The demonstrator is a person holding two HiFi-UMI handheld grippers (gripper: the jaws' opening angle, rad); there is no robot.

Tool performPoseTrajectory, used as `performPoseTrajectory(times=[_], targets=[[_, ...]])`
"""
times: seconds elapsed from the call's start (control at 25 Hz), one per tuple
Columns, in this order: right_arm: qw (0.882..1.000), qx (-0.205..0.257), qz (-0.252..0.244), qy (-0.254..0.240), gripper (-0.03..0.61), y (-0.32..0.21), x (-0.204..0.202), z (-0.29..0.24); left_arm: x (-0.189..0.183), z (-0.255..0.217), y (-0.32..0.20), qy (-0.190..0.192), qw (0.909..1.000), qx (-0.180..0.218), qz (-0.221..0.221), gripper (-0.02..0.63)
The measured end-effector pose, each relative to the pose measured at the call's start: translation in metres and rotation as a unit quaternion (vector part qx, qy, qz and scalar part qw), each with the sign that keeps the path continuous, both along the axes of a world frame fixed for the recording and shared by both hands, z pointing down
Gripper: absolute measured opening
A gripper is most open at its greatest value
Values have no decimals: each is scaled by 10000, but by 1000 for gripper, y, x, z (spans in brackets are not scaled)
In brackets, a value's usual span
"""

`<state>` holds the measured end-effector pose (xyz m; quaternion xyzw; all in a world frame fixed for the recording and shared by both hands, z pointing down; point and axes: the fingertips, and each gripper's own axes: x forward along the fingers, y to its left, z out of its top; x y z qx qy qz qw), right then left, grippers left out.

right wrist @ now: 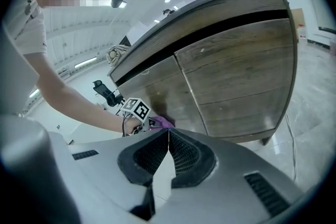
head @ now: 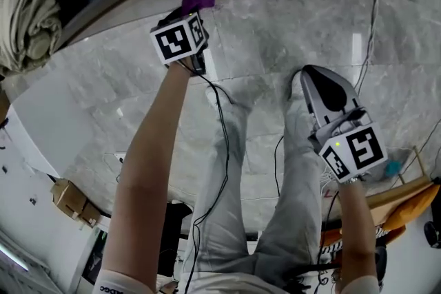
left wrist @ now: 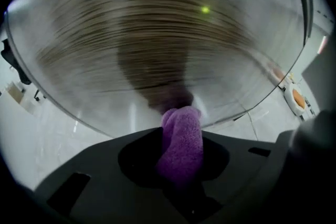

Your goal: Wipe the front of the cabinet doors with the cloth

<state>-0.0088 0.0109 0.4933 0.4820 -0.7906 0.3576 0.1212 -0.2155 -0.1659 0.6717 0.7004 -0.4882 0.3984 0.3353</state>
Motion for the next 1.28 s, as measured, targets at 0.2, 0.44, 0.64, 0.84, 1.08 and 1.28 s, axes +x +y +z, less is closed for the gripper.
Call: performPoseTrajectory(times=[0.2,0.44,0.64,0.84,1.08,1.28], targets=[[9992,271,-239,-165,28,-23,-73,-14,-112,1,-7,-576,9979,-132,-246,94],[9985,289,-360,-287,26,-32,-97,-18,-170,-12,-9,-785,9948,-107,-644,94],[9979,191,-545,-303,26,-23,-97,-12,-159,-2,19,-897,9950,-267,-353,94],[9970,153,-761,-13,28,-10,-55,-9,-66,33,46,-584,9969,-508,135,94],[9995,-77,-236,173,27,20,31,10,83,66,49,-74,9949,-504,865,94],[9985,-200,439,242,26,49,68,34,149,106,34,-138,9909,-351,1289,94]])
